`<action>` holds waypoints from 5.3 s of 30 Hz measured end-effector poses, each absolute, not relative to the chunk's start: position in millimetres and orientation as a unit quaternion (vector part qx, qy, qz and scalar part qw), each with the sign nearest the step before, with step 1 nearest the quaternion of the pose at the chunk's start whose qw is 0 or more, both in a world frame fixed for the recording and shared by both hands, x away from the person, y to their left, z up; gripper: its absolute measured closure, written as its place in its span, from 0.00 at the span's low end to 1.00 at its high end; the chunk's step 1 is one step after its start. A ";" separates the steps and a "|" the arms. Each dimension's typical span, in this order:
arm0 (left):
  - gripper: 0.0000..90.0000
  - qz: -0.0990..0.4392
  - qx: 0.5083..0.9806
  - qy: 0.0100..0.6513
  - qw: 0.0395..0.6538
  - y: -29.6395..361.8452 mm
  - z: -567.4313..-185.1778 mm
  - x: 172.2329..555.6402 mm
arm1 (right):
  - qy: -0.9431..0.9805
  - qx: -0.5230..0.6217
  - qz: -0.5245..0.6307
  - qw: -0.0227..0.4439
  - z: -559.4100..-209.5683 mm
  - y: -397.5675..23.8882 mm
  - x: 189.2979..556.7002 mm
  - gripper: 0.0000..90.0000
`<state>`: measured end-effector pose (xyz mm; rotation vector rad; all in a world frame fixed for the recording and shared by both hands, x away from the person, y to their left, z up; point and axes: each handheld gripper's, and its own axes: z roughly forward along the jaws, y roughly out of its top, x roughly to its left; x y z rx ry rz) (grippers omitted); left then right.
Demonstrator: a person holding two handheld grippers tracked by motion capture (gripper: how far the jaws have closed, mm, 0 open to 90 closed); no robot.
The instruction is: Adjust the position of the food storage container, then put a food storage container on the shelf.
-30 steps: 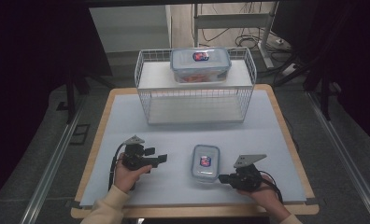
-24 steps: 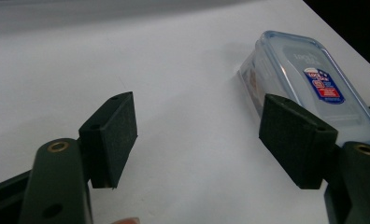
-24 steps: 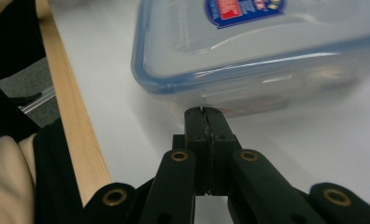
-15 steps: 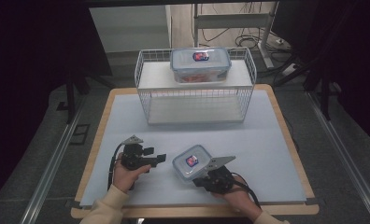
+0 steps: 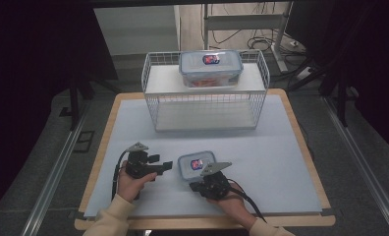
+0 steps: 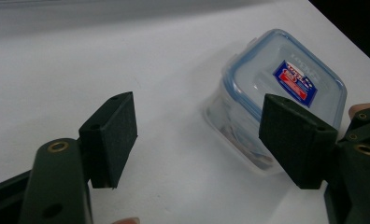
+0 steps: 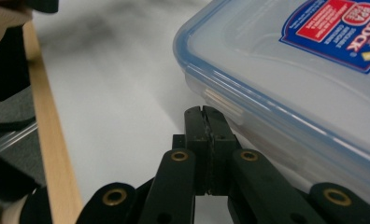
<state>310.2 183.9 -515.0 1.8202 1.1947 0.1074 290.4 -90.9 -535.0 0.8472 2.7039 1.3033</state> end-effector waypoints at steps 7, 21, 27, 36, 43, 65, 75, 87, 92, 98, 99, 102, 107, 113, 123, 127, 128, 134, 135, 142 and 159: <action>0.30 0.045 0.737 0.489 0.465 186.7 -514.4 310.6 | 0.866 0.275 0.418 0.015 -537.6 -83.1 292.8 0.99; 0.30 0.044 0.734 0.490 0.468 186.6 -513.0 309.4 | 0.861 0.271 0.429 0.014 -523.7 -114.4 280.5 0.99; 0.30 0.038 0.733 0.491 0.470 185.1 -512.3 308.6 | 0.854 0.290 0.431 0.018 -516.0 -147.7 279.3 0.98; 0.28 0.037 0.731 0.499 0.465 184.4 -511.4 305.1 | 0.832 0.331 0.446 0.026 -507.0 -192.5 296.9 0.88; 0.26 0.024 0.726 0.500 0.471 181.3 -511.1 304.5 | 0.813 0.362 0.456 0.023 -504.0 -211.6 314.9 0.53; 0.25 0.017 0.727 0.494 0.477 176.8 -507.4 298.8 | 0.794 0.384 0.472 -0.002 -501.0 -219.4 326.5 0.31; 0.25 0.003 0.725 0.492 0.482 169.9 -505.5 297.9 | 0.796 0.383 0.469 -0.015 -499.3 -212.6 332.0 0.28; 0.24 -0.049 0.718 0.505 0.476 154.0 -515.5 310.1 | 0.793 0.385 0.470 -0.047 -499.7 -185.0 356.4 0.26; 0.24 -0.077 0.709 0.513 0.478 147.4 -522.9 319.4 | 0.795 0.389 0.460 -0.067 -506.5 -173.0 366.7 0.26; 0.24 -0.098 0.706 0.517 0.474 144.0 -530.3 321.7 | 0.797 0.392 0.451 -0.089 -515.5 -160.2 374.0 0.25; 0.25 -0.103 0.706 0.517 0.473 144.4 -531.3 321.6 | 0.797 0.392 0.451 -0.091 -516.6 -159.3 374.2 0.25; 0.27 -0.114 0.702 0.518 0.475 144.7 -533.2 321.1 | 0.797 0.396 0.445 -0.103 -520.0 -157.1 374.4 0.26; 0.29 -0.124 0.700 0.519 0.475 143.2 -535.9 320.9 | 0.793 0.398 0.444 -0.122 -522.5 -155.4 374.3 0.28; 0.34 -0.132 0.698 0.520 0.474 143.6 -536.6 320.0 | 0.788 0.403 0.444 -0.139 -523.6 -155.7 374.8 0.35; 0.48 -0.117 0.691 0.518 0.491 145.7 -533.7 305.6 | 0.783 0.402 0.456 -0.130 -518.0 -164.3 365.9 0.47; 0.51 -0.109 0.690 0.516 0.496 146.1 -532.8 301.8 | 0.790 0.394 0.457 -0.112 -515.7 -164.3 358.7 0.48; 0.52 -0.107 0.692 0.512 0.497 146.5 -532.1 300.6 | 0.788 0.394 0.460 -0.111 -515.3 -165.0 358.1 0.50; 0.54 -0.097 0.696 0.505 0.501 146.3 -531.0 297.0 | 0.783 0.391 0.468 -0.122 -515.1 -170.2 356.1 0.54; 0.54 -0.097 0.696 0.504 0.502 146.2 -531.0 296.8 | 0.780 0.392 0.470 -0.127 -515.4 -171.7 355.9 0.55; 0.55 -0.093 0.697 0.500 0.505 145.3 -530.2 295.7 | 0.765 0.396 0.487 -0.144 -519.4 -178.9 352.6 0.59; 0.56 -0.079 0.698 0.494 0.512 145.7 -526.3 293.1 | 0.760 0.398 0.495 -0.136 -515.5 -179.4 346.7 0.61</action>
